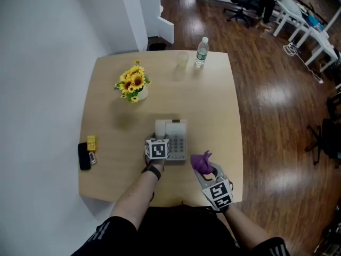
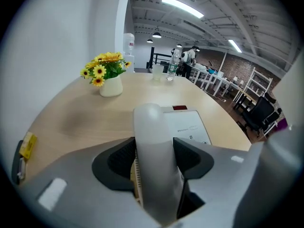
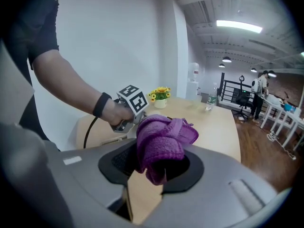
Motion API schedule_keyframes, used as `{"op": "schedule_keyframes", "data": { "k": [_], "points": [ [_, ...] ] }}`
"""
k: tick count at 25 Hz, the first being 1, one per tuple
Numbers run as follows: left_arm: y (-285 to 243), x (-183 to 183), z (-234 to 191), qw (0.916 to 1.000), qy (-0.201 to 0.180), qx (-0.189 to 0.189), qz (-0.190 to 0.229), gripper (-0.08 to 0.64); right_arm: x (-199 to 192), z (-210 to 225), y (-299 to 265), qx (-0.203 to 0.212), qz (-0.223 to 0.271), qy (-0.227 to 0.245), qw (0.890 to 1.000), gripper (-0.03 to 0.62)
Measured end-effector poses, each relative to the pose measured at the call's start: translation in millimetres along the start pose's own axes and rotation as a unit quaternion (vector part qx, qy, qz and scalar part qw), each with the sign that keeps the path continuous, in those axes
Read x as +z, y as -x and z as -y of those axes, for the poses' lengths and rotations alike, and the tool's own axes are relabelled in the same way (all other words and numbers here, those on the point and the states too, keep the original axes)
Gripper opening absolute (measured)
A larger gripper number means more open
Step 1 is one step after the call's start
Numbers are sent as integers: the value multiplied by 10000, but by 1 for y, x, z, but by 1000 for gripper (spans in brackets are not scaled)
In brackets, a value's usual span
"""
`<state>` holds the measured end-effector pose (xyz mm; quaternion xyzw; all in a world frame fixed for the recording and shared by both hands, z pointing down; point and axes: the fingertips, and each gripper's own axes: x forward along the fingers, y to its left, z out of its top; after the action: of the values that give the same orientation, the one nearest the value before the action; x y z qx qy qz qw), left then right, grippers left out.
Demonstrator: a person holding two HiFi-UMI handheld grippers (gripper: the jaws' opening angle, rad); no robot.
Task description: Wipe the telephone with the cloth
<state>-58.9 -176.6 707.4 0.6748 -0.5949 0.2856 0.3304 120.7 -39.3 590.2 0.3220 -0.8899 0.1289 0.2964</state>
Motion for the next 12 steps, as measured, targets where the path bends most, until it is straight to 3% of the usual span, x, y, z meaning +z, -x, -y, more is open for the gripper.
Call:
{"op": "schedule_keyframes", "data": {
  "k": [4, 8, 12],
  "points": [
    [2, 1, 2, 9998, 121, -145, 30, 241, 4, 8, 3, 7, 80, -82, 9999, 141],
    [6, 1, -1, 9961, 575, -664, 114, 222, 10, 18, 3, 14, 212, -292, 9993, 141],
    [31, 8, 4, 9908, 570, -1184, 327, 218, 22, 22, 4, 40, 328, -373, 9988, 141]
  ]
}}
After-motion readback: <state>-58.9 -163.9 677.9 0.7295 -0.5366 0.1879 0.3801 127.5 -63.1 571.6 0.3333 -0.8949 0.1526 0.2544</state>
